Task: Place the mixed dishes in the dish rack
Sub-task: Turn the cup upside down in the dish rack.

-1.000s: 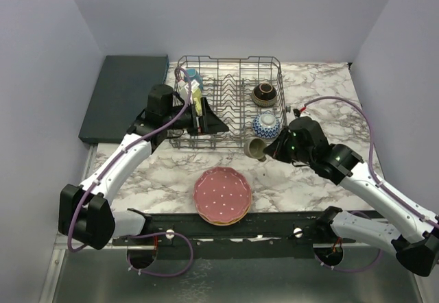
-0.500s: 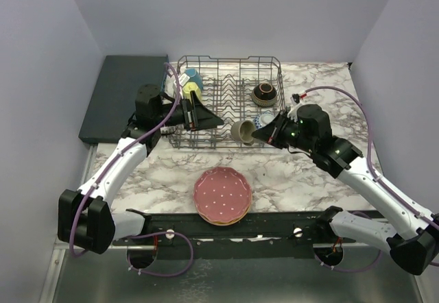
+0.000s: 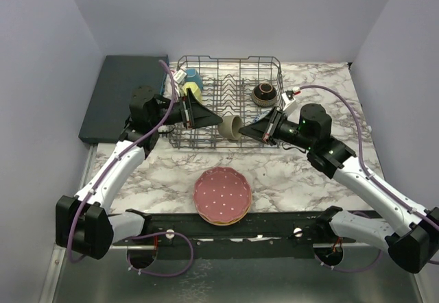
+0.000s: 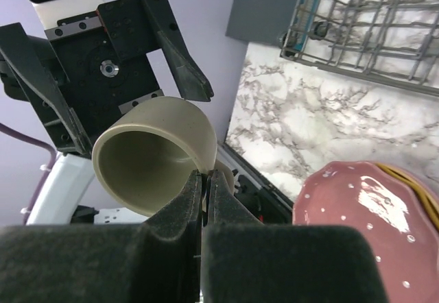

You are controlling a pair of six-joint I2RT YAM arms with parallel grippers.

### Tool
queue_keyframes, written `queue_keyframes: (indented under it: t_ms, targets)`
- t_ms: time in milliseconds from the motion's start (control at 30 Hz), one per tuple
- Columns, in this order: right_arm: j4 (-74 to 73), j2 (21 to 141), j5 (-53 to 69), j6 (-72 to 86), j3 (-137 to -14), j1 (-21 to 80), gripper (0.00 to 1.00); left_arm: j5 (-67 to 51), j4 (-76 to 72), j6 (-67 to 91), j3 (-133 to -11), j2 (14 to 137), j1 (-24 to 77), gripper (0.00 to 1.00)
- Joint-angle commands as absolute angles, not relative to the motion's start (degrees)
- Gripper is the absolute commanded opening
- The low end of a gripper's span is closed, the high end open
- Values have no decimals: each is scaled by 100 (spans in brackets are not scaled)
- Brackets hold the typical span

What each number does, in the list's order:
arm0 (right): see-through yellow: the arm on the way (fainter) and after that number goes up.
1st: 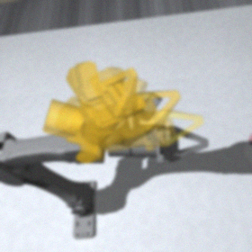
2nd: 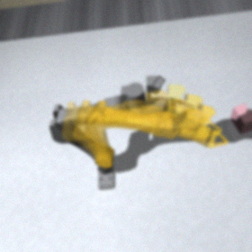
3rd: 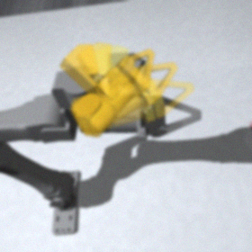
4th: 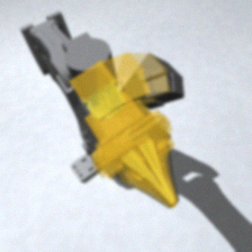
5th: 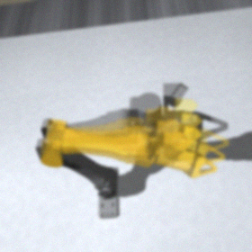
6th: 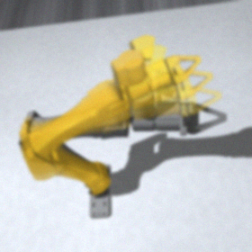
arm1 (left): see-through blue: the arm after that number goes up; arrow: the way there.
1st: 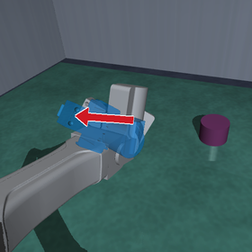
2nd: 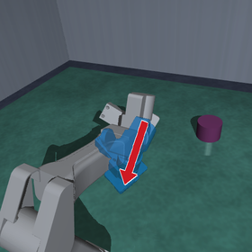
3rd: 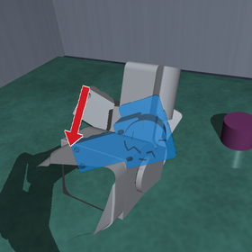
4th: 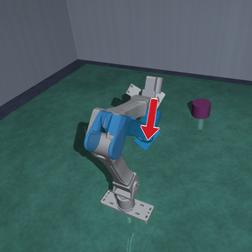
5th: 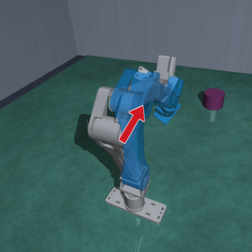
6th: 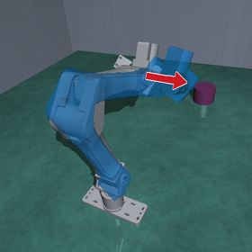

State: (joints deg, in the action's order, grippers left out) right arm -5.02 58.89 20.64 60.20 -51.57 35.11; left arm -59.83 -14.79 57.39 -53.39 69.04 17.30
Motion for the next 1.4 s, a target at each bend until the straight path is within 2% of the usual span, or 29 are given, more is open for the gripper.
queue_keyframes:
  t_ms: [0, 800, 1100, 1367]
  targets:
    - [439, 5950, 2624, 6480, -5055, 3461, 0, -6205, -2008, 6005, -5238, 6647, 1701, 99]
    - [3218, 6685, 3773, 7884, -4578, 3463, 0, -6179, -3011, 6967, -5046, 6296, 1696, 99]
    - [3534, 6889, 3885, 8013, -4686, 3463, 0, -6196, -3198, 7119, -4992, 6223, 1701, 98]
    - [3694, 6995, 3894, 8121, -4718, 3462, 0, -6204, -3311, 7192, -4975, 6249, 1702, 94]
